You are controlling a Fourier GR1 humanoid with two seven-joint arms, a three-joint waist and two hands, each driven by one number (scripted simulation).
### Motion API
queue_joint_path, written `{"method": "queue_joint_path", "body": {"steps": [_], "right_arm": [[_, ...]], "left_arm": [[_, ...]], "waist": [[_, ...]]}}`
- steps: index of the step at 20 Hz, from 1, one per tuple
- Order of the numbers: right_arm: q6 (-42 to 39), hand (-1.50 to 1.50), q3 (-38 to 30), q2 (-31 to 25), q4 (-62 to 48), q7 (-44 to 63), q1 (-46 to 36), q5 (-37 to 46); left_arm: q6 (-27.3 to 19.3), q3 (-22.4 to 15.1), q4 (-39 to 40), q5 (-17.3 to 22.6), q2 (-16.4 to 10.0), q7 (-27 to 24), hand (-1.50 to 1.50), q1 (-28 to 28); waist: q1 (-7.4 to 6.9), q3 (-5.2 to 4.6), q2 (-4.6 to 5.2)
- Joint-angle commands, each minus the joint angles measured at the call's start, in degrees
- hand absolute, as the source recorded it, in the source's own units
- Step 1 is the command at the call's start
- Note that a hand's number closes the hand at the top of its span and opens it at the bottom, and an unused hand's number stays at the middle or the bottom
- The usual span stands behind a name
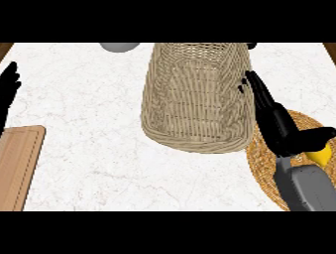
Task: Pick the lemon from the placemat and place it in the basket
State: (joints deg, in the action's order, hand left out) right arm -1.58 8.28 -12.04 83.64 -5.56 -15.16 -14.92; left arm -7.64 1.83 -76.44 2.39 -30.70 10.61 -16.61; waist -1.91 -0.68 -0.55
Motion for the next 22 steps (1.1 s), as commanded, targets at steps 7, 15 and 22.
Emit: {"method": "queue_joint_path", "body": {"steps": [7, 15, 22], "right_arm": [[1.8, 1.50, -17.1, 2.3, -1.4, -6.8, -3.4, -14.7], [6.2, -1.50, 4.8, -2.1, 12.6, 11.3, -1.2, 8.1], [-2.2, -1.50, 2.0, -26.6, 9.9, 27.5, -12.8, 22.6]], "left_arm": [[2.3, -2.2, -6.0, 0.2, 2.6, -6.7, 0.00, 1.0], [4.0, -5.1, -11.3, -0.8, 5.2, -9.8, 0.00, 3.9], [5.0, -4.6, -10.1, -0.7, 4.6, -12.6, 0.00, 5.3]], "waist": [[8.04, 2.88, -1.03], [2.40, 0.57, 0.10], [2.14, 0.17, 0.03]]}}
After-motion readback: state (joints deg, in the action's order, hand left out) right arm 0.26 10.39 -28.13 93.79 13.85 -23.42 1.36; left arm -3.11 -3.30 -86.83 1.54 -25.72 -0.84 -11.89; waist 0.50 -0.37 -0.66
